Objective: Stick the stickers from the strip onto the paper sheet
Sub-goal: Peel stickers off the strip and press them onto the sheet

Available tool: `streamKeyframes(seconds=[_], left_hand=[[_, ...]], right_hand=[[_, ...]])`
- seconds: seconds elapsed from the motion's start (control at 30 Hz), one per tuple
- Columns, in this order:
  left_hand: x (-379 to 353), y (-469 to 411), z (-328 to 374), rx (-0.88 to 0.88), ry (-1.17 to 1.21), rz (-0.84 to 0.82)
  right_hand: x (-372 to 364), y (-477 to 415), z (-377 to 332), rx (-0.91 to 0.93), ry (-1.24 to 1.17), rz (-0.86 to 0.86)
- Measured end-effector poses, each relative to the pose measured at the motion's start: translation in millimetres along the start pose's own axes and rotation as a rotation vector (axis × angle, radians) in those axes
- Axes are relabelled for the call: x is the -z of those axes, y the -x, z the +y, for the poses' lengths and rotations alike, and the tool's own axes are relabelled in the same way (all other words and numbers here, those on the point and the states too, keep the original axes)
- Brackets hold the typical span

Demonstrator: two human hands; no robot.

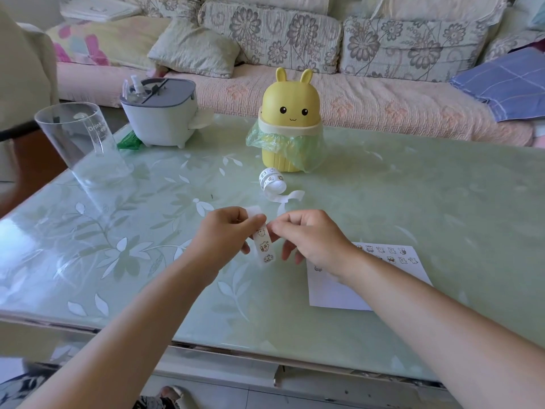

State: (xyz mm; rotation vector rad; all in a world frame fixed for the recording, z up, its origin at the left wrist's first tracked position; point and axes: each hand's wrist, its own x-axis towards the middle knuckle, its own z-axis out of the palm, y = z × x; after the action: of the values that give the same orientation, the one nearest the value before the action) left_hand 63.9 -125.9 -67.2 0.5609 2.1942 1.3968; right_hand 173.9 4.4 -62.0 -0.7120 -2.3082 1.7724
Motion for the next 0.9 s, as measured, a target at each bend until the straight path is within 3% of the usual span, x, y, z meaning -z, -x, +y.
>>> streamKeyframes(seconds=[0.27, 0.47, 0.67, 0.9], left_hand=[[0, 4, 2, 0.002, 0.013, -0.004], [0, 7, 9, 0.090, 0.122, -0.115], [-2, 11, 12, 0.089, 0.131, -0.093], [-4, 11, 13, 0.107, 0.157, -0.107]], right_hand=[[0, 1, 1, 0.000, -0.058, 0.015], [3, -2, 1, 0.071, -0.052, 0.075], [4, -4, 8, 0.300, 0.217, 0.187], [3, -2, 13, 0.421, 0.468, 0.303]])
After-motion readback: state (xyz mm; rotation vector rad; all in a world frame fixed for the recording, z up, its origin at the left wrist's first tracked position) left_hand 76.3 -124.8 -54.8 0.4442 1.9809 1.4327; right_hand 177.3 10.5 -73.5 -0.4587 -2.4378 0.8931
